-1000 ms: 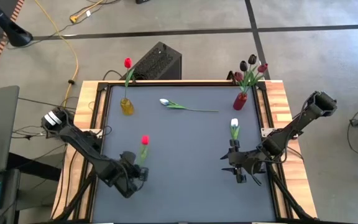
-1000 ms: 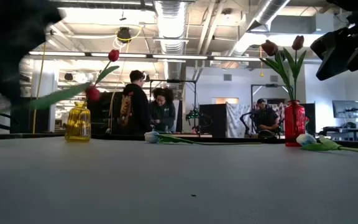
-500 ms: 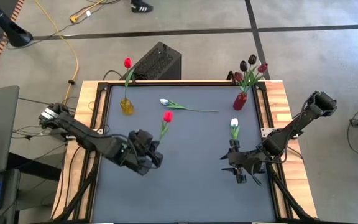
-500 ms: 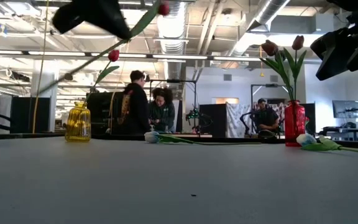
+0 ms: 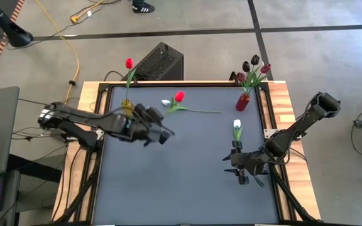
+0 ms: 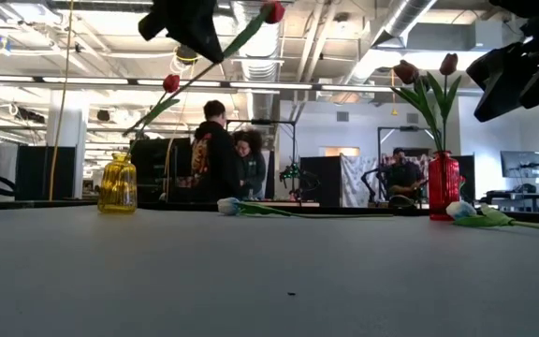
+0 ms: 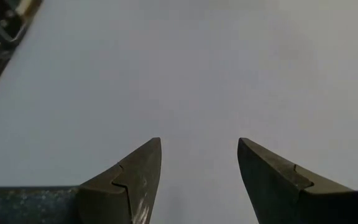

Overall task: Sort flowers into vase by color
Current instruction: Put the red tulip into the yellow flower vase

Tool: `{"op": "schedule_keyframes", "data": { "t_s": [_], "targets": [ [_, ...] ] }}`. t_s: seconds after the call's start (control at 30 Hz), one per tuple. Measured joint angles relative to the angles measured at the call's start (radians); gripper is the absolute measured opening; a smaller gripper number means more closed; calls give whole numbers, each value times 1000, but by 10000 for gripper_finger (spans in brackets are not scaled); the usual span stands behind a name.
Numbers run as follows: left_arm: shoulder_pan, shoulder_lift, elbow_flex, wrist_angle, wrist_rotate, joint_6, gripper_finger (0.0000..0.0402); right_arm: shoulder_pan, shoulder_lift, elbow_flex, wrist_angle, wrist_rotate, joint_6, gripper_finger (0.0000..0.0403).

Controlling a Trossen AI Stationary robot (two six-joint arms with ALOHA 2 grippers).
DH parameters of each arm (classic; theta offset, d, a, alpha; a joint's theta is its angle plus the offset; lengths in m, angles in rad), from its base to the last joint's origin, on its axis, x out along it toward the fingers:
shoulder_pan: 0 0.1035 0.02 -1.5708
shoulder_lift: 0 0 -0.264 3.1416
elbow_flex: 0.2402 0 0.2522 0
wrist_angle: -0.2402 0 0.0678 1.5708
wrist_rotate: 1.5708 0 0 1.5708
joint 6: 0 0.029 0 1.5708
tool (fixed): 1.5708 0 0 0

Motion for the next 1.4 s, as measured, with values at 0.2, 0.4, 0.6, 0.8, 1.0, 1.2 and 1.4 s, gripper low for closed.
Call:
{"op": "schedule_keyframes", "data": {
  "t_s": [0.2,0.4,0.6,0.8,1.0,1.2,1.4],
  "targets": [
    [64,-188,-40,117,-3,262,0,-111,0,0,3,0,-3,238],
    [134,-441,-253,413,118,475,0,-273,0,0,35,-57,6,238],
    [214,-662,-494,713,285,557,0,-353,0,0,75,-81,0,238],
    [258,-819,-624,806,254,640,0,-378,0,0,85,-78,-1,238],
    [292,-925,-684,770,157,665,0,-373,0,0,93,-77,-1,238],
    [319,-969,-696,704,108,662,0,-372,0,0,116,-75,-19,238],
    [344,-981,-696,667,57,698,0,-366,0,0,118,-75,-29,238]
  ]
}}
